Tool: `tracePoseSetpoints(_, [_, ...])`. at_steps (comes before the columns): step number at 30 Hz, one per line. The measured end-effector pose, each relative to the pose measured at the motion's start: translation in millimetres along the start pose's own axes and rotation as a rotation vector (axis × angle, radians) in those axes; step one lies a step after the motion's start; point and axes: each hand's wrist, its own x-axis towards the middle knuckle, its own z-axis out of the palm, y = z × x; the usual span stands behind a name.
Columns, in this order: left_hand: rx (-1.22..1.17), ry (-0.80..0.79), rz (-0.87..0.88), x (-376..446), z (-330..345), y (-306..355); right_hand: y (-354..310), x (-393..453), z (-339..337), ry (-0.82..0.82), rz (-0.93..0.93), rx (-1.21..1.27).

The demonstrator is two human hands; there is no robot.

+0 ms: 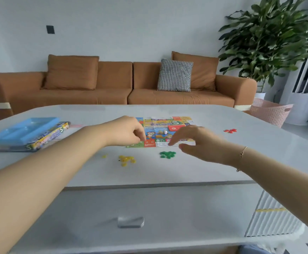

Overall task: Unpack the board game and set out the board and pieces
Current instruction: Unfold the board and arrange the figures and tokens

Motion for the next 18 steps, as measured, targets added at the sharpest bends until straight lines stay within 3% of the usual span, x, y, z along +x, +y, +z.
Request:
tracePoseSetpoints(3, [0.032,-0.012,-0.069,-17.3,2.0,-17.4,-23.8,24.4,17.1,-0.133,-0.037,-0.019])
tracePoseSetpoints(7, [0.125,0.078,-0.143,-39.7,3.2,-38.5,-36.1,46.2,37.0,-0.182,-0.044,-0.015])
tracePoseSetpoints(11, [0.004,0.054,-0.196,-55.8,17.6,-58.2,-46.5,55.6,53.4,-0.184,-0.026,0.055])
tracePoseSetpoints(18, [-0.209,0.216,-0.094,-69.1,46.5,-62.5,-52.0,62.3,61.5,-0.187,0.018,0.058])
